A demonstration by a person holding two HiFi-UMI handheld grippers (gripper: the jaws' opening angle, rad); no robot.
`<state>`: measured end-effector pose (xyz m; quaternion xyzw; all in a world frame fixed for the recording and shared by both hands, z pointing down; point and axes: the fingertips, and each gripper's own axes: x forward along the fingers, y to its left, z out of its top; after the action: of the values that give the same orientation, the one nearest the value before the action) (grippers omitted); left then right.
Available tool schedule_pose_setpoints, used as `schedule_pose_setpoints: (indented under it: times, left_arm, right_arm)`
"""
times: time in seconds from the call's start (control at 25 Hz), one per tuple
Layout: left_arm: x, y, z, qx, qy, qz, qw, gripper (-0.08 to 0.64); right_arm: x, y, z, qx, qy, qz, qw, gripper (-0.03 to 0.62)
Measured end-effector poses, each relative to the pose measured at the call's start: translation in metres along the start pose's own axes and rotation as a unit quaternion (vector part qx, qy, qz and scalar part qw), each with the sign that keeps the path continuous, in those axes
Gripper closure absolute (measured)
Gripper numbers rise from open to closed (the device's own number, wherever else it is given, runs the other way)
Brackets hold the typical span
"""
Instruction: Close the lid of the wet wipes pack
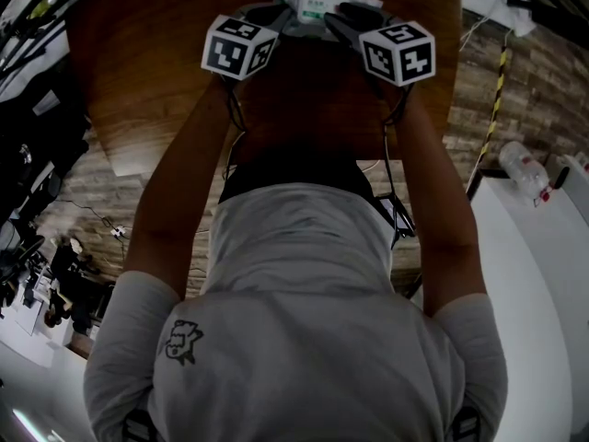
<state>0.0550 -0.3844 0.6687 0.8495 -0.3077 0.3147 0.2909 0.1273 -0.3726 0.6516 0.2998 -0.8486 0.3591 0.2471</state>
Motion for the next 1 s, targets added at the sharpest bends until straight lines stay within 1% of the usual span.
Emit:
schedule_pose_setpoints:
  times: [0.36, 0.6, 1.0]
  left_arm:
    - [0.0003, 0.0008, -0.0009, 0.001, -0.003, 0.0, 1.0, 0.546]
    - [0.0016, -0.0014, -0.0005, 0.004, -0.002, 0.003, 1.0, 0.546]
    - [-0.001, 0.0003, -0.0032, 0.001, -0.006, 0.01, 0.9999, 0.546]
  right_arm:
    - [0.0046, 0.0016, -0.0031, -0.043, 0.023, -0.031, 0.998, 0.42]
    - [0.0041, 0.0019, -0.0055, -0.083, 0.028, -0.058, 0.995, 0.419]
    - [0.0084, 0.0051, -0.0095, -0.131, 0.036, -0.084, 0.987, 0.419]
